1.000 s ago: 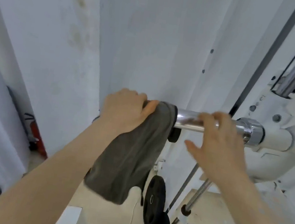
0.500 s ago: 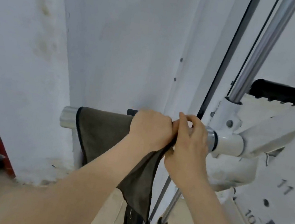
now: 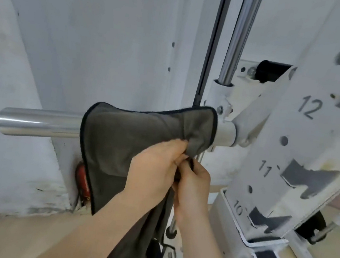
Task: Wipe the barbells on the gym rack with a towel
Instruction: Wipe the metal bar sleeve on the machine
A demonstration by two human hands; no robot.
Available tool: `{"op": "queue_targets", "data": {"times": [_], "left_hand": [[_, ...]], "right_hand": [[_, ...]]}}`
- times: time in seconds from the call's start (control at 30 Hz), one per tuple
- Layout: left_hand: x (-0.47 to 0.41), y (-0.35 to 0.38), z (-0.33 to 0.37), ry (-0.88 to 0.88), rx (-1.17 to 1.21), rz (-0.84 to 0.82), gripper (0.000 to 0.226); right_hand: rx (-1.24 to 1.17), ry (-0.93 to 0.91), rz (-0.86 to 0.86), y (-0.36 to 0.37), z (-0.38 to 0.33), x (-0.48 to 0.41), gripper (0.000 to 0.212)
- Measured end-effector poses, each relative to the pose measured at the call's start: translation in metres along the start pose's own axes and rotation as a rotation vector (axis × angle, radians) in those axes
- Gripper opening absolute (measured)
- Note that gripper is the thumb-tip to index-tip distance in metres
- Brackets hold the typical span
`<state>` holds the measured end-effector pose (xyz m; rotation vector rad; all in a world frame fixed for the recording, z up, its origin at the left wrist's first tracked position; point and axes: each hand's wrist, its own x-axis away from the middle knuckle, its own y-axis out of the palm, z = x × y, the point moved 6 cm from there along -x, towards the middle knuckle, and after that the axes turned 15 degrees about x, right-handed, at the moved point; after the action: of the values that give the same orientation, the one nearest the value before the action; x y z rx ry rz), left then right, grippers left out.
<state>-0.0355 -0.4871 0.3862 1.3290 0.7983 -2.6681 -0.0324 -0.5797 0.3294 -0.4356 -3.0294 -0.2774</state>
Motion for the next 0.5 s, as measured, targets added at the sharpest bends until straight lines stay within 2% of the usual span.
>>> {"op": "queue_targets", "data": {"times": [0.07, 0.1, 0.17, 0.23, 0.3, 0.37, 0.43, 0.5], "left_hand": [[-0.012, -0.012, 0.012, -0.086, 0.279, 0.097, 0.028], [-0.026, -0.016, 0.018, -0.104, 0.324, 0.155, 0.025], [-0.063, -0.012, 0.024, -0.1, 0.247, 0.185, 0.018], [-0.096, 0.012, 0.021, -0.089, -0.004, 0.004, 0.027], [-0.101, 0.04, 0.001, -0.148, -0.393, -0.222, 0.047], [-0.095, 0.055, -0.008, -0.206, -0.559, -0.326, 0.06], [-0.09, 0.056, -0.007, -0.143, -0.599, -0.302, 0.057], [-0.079, 0.052, -0.004, -0.029, -0.618, -0.218, 0.05]], "right_hand": [[-0.003, -0.087, 0.123, -0.008, -0.007, 0.004, 0.008], [0.005, -0.107, 0.201, -0.01, -0.01, 0.004, 0.012], [0.015, -0.103, 0.347, -0.014, -0.011, -0.002, 0.027], [0.035, -0.062, 0.399, -0.014, -0.007, -0.009, 0.041], [0.084, 0.021, 0.374, -0.013, 0.004, -0.011, 0.053], [0.094, 0.095, 0.329, -0.013, 0.019, -0.013, 0.058], [0.043, 0.178, 0.258, -0.01, 0.032, -0.015, 0.064], [-0.14, 0.292, 0.099, -0.002, 0.04, -0.014, 0.078]]}}
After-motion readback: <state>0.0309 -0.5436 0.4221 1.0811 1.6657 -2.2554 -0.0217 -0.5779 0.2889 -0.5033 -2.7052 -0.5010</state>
